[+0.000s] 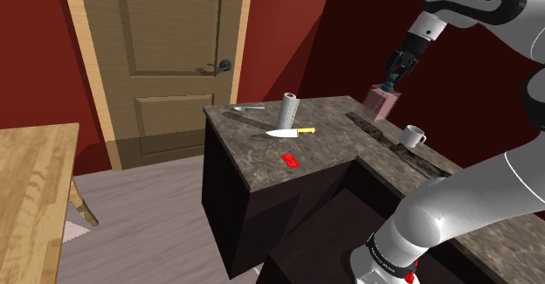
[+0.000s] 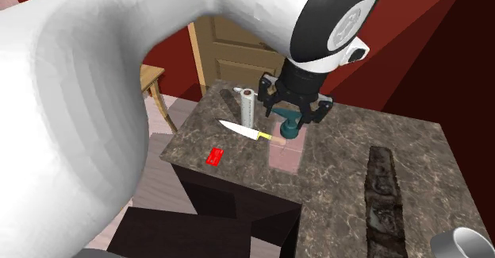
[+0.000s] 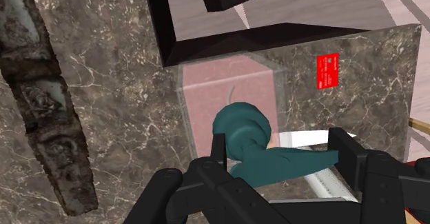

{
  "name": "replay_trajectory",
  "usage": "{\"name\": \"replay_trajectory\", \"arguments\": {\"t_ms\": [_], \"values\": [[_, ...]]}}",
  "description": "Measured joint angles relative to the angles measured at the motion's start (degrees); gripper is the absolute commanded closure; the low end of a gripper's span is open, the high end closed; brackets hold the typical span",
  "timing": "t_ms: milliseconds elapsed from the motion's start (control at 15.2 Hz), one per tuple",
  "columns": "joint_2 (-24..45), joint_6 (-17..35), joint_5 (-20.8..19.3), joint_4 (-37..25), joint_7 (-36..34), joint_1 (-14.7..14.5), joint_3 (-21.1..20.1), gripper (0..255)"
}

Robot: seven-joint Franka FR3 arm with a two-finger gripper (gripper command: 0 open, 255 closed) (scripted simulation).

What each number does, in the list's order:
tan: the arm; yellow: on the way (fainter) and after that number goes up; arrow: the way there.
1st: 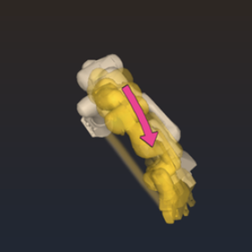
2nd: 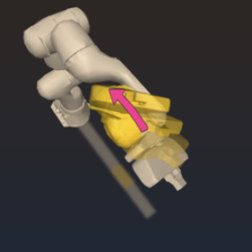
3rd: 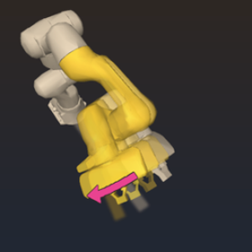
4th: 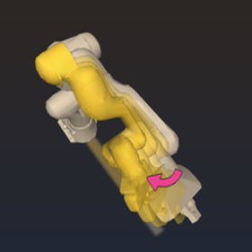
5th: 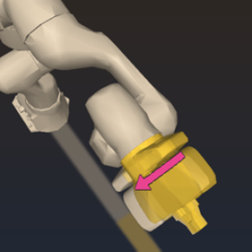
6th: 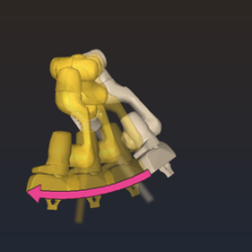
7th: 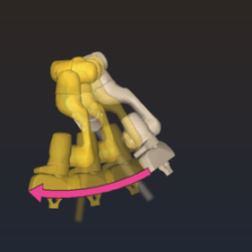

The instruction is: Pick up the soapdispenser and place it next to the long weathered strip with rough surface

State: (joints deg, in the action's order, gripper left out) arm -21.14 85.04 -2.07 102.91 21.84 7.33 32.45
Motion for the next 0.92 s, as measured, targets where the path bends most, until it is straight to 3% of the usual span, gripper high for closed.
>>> {"name": "replay_trajectory", "arguments": {"t_ms": [594,924], "values": [[0.75,-3.21,-2.64,-3.89,13.28,3.23,9.98,255],[4.23,-4.79,-2.22,-8.38,21.59,3.93,17.22,255]]}}
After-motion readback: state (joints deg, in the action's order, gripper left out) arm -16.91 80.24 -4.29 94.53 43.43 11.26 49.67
